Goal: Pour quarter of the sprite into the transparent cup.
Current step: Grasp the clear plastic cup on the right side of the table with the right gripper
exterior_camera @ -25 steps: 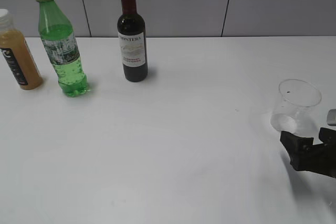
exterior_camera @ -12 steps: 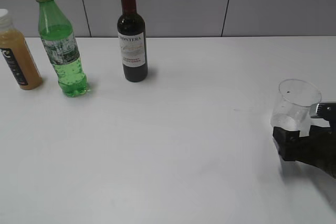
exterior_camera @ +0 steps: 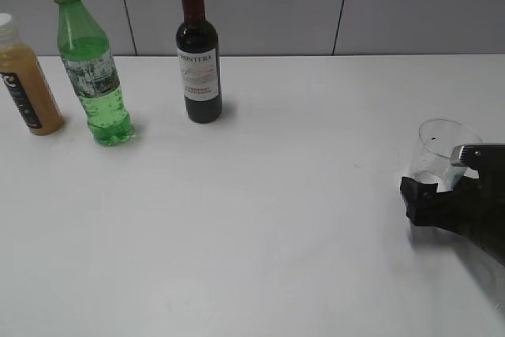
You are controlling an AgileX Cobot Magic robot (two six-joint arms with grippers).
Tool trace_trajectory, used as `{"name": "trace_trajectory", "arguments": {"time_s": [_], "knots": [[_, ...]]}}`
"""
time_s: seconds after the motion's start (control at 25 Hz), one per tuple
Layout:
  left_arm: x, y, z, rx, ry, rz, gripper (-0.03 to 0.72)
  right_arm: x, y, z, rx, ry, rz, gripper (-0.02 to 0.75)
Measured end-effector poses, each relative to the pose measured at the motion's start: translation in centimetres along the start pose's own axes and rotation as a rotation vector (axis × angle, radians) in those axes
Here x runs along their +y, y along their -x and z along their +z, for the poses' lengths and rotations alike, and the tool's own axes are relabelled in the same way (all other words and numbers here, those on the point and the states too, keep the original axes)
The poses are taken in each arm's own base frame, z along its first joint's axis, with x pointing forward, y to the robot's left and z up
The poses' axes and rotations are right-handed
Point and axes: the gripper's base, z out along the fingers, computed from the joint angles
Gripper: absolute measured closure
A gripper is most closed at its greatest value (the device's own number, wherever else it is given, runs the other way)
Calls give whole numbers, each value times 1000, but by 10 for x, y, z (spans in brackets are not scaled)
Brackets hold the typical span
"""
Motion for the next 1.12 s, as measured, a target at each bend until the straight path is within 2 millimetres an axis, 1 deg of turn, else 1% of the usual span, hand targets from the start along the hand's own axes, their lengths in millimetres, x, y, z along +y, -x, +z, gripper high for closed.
{"name": "trace_trajectory", "arguments": {"time_s": [0.24,0.44,0.64,0.76,0.88,0.96,1.12], "knots": [[0,0,0,0,0,-1,461,1,1,14,-32,1,-1,48],[0,0,0,0,0,-1,461,1,2,21,-51,2,-3,49],[0,0,0,0,0,-1,461,2,5,28,-68,4,-2,69],[0,0,0,0,0,-1,461,2,6,30,-69,4,-2,105],[0,0,0,0,0,-1,461,2,5,31,-66,3,-1,174],[0,0,0,0,0,-1,461,2,6,31,-67,3,-1,202],[0,0,0,0,0,-1,460,4,6,31,-66,27,-10,206]]}}
